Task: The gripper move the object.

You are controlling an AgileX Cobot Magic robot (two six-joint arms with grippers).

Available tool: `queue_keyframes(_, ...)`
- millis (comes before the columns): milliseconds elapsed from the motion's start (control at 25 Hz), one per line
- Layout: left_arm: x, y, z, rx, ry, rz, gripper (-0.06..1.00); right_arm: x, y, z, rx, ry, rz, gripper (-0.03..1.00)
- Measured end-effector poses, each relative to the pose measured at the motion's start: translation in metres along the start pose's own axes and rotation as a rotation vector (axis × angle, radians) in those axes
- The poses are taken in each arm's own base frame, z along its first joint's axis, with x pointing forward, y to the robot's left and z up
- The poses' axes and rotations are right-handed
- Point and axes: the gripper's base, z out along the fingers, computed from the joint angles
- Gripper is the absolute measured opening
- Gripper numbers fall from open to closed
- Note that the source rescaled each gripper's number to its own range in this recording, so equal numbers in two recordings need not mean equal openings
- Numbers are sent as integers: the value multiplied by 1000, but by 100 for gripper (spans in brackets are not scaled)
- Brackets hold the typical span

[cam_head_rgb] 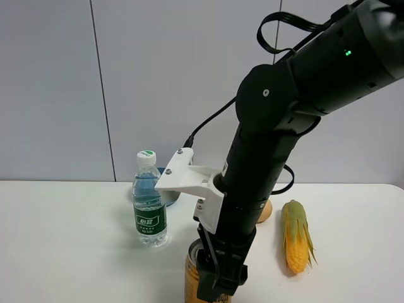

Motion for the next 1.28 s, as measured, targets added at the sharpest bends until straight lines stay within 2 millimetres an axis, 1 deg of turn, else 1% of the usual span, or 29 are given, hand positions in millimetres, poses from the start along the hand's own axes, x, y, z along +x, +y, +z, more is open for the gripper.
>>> queue_keyframes(240, 0, 0, 0, 0, 0, 0, 100, 4, -2, 14, -4, 37, -15, 0)
queue_keyframes(680, 0, 0, 0, 0, 0, 0, 100, 5, -1, 14, -20, 51, -15, 1)
queue_keyframes(760, 0, 0, 0, 0, 0, 0, 100, 5, -1, 13, -23, 52, -4, 5)
queue_keyframes(840, 0, 0, 0, 0, 0, 1, 100, 3, -1, 11, -18, 45, 12, 14)
queue_keyframes(920, 0, 0, 0, 0, 0, 1, 100, 2, -1, 6, -8, 32, 23, 20)
queue_keyframes(1040, 0, 0, 0, 0, 0, 1, 100, -1, -1, -5, 11, 5, 26, 22)
queue_keyframes(1160, 0, 0, 0, 0, 0, 1, 100, -5, 0, -23, 42, -37, 24, 23)
queue_keyframes(1280, 0, 0, 0, 0, 0, 1, 100, -9, 2, -51, 98, -103, 34, 23)
